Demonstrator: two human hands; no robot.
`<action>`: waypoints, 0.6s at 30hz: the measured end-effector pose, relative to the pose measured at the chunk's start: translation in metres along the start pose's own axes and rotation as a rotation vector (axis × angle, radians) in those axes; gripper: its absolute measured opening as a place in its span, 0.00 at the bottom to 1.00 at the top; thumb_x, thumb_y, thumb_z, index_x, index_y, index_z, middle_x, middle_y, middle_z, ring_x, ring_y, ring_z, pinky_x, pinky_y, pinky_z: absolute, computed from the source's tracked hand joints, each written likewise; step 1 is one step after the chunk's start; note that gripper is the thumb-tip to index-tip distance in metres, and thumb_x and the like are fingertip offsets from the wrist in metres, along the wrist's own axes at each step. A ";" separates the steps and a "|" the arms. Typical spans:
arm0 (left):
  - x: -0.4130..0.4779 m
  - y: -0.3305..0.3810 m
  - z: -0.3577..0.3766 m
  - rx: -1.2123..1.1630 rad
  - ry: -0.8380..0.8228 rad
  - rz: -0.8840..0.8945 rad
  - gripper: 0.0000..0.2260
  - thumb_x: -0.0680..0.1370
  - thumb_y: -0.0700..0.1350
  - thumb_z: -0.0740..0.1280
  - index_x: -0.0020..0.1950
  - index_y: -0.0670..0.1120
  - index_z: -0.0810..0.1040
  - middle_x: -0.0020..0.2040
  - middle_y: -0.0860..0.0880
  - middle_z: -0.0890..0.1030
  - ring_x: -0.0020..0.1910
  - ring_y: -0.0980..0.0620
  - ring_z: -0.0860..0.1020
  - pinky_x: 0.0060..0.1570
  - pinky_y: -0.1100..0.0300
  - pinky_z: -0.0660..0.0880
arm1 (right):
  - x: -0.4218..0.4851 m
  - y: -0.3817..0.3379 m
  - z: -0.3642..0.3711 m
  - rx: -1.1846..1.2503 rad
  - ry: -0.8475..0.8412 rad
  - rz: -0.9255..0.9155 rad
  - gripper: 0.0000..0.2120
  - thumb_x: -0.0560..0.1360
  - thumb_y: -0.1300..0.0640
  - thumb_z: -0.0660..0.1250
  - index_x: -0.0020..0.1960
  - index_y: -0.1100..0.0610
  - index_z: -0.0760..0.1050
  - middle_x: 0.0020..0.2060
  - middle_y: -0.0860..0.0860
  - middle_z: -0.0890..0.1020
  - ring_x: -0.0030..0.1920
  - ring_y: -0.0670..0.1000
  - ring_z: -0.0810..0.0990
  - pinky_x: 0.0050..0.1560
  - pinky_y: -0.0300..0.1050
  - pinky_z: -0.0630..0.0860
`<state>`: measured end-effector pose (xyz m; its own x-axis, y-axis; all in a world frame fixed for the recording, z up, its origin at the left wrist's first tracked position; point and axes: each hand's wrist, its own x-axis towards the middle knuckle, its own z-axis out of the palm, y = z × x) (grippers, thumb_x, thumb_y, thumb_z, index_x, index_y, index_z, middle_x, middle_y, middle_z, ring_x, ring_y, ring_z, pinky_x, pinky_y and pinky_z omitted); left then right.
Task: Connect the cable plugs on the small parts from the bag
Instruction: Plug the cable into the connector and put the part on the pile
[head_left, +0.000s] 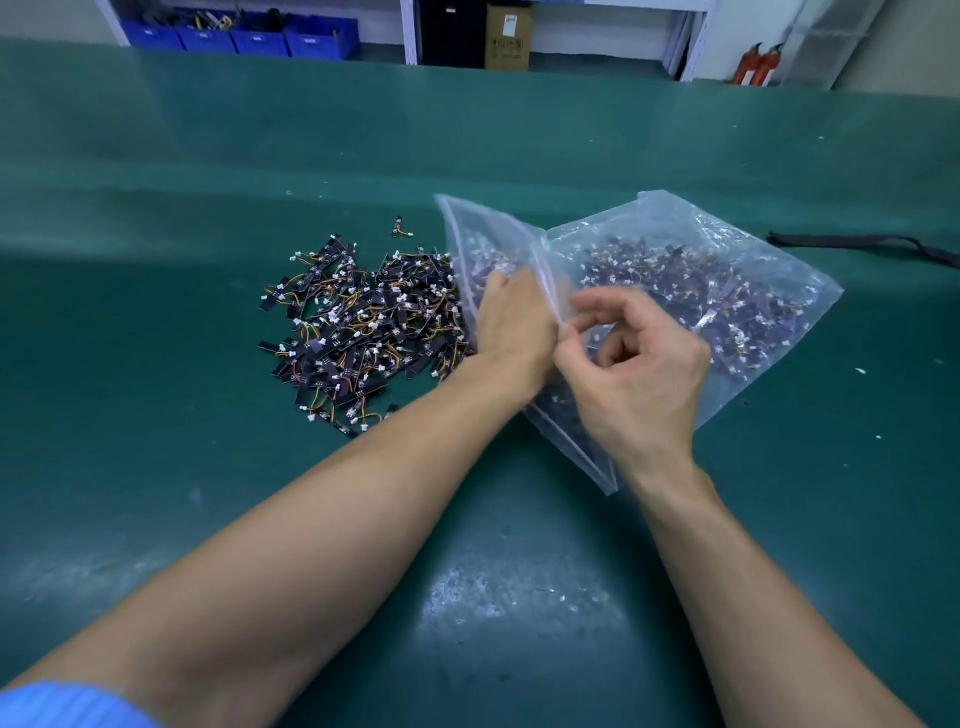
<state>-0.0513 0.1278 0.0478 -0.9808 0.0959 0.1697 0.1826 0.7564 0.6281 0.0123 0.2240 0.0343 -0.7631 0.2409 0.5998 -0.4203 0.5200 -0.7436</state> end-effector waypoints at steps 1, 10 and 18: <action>0.002 0.002 0.002 -0.046 0.001 -0.005 0.08 0.82 0.41 0.58 0.45 0.46 0.73 0.50 0.47 0.77 0.52 0.48 0.66 0.56 0.55 0.65 | 0.001 0.001 0.000 0.003 0.003 0.007 0.11 0.69 0.62 0.72 0.50 0.53 0.83 0.36 0.46 0.83 0.27 0.47 0.72 0.36 0.38 0.71; -0.006 -0.016 -0.013 0.241 0.003 0.222 0.14 0.79 0.44 0.62 0.33 0.50 0.67 0.43 0.52 0.73 0.48 0.50 0.67 0.50 0.56 0.57 | -0.003 0.000 0.003 0.023 -0.036 -0.017 0.10 0.70 0.62 0.73 0.50 0.51 0.82 0.37 0.44 0.84 0.25 0.46 0.72 0.33 0.31 0.68; -0.039 -0.081 -0.061 0.226 0.086 0.298 0.06 0.79 0.53 0.69 0.53 0.55 0.84 0.43 0.59 0.82 0.47 0.52 0.69 0.49 0.54 0.62 | -0.010 0.006 0.008 -0.062 -0.184 -0.025 0.09 0.70 0.59 0.73 0.49 0.49 0.82 0.36 0.39 0.83 0.25 0.48 0.72 0.33 0.32 0.69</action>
<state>-0.0241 0.0228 0.0367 -0.8761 0.2857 0.3884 0.4296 0.8283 0.3597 0.0131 0.2178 0.0214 -0.8319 0.0765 0.5497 -0.4137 0.5748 -0.7060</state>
